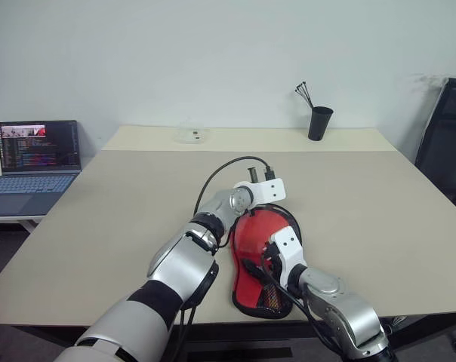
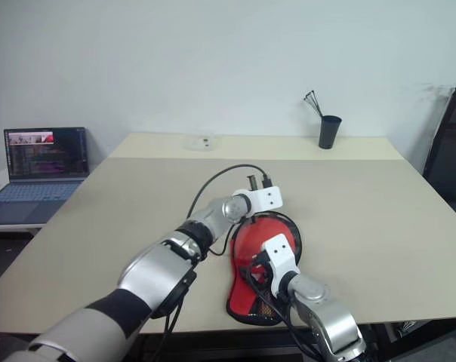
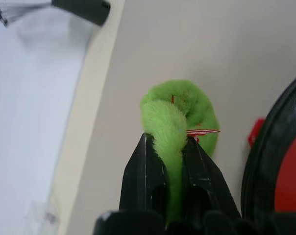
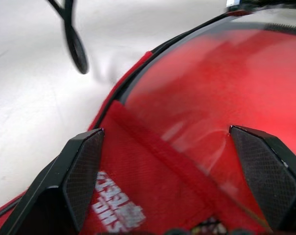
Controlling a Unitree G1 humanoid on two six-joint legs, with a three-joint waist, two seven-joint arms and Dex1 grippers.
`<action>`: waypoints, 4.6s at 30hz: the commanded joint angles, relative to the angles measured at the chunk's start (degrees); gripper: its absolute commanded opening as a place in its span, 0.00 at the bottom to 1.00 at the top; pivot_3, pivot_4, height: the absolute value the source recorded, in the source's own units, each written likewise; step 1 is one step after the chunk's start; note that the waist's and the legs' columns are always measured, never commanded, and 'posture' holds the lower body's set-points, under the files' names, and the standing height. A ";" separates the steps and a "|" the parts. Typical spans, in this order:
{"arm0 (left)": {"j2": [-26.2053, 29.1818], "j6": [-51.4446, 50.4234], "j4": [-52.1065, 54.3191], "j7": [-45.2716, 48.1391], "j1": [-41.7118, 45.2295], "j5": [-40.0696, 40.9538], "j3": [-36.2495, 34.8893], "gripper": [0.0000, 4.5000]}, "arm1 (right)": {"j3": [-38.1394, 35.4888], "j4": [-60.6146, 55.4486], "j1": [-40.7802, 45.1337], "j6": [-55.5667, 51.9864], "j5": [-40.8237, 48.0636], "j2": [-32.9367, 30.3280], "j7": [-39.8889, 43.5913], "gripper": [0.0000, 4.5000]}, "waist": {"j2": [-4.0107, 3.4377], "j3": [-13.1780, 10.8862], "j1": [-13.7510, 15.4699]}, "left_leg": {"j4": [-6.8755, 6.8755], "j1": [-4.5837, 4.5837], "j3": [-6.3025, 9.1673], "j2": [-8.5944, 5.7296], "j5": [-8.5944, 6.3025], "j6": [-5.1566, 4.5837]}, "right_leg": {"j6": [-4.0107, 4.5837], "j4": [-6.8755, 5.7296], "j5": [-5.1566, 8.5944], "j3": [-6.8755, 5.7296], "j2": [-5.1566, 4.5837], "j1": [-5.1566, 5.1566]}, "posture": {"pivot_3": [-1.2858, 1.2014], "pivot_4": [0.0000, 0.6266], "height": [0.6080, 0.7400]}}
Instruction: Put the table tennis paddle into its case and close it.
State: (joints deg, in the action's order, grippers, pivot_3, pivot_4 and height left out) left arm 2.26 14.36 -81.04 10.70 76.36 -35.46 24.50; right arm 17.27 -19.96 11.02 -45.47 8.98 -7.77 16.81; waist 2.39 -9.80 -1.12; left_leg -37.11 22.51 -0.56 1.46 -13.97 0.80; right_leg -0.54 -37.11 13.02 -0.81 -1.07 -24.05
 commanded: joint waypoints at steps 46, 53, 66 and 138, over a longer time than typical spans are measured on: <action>-2.61 5.85 3.73 12.87 0.98 15.65 -15.90 0.58 | 0.59 4.83 0.29 -3.78 0.46 0.47 2.08 1.00 | 0.01 0.40 -0.66 | 0.07 -0.74 -0.08 0.07 -0.01 0.00 | 0.00 0.02 0.00 0.00 0.12 0.55 | 0.52 0.24 1.00; 3.86 7.78 7.03 21.44 -3.22 23.12 -21.77 0.58 | -5.75 -4.68 1.38 -8.34 8.09 -2.81 7.62 1.00 | 0.01 0.35 -0.52 | 0.11 -0.62 -0.09 0.09 -0.02 0.01 | -0.01 0.11 0.01 0.01 0.02 0.50 | 0.52 0.24 1.00; 17.64 -10.98 32.70 52.90 -22.45 45.93 -32.67 0.58 | -19.87 0.44 13.50 -5.49 18.91 -9.01 14.48 1.00 | -0.12 0.13 -0.67 | 0.12 -0.46 -0.06 0.14 -0.02 0.01 | 0.02 0.04 0.00 0.06 0.07 0.28 | 0.52 0.24 1.00; 29.48 -30.00 69.06 55.02 -45.87 53.33 -22.81 0.59 | -18.28 24.63 17.86 9.58 11.75 -11.60 25.52 0.95 | -0.40 -0.06 -0.38 | 0.10 0.04 0.10 0.21 -0.01 0.01 | 0.07 0.01 -0.01 0.19 -0.01 -0.11 | 0.52 0.24 1.00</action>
State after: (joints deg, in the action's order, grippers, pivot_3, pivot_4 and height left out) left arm 32.17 -17.41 -11.67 64.97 28.48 18.37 1.05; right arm 1.04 10.62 28.23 -33.46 17.56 -18.63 41.59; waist 1.99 -9.86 -1.50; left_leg -37.03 22.54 -0.46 1.67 -13.98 0.81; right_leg -0.48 -37.13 13.02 -0.62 -1.07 -24.16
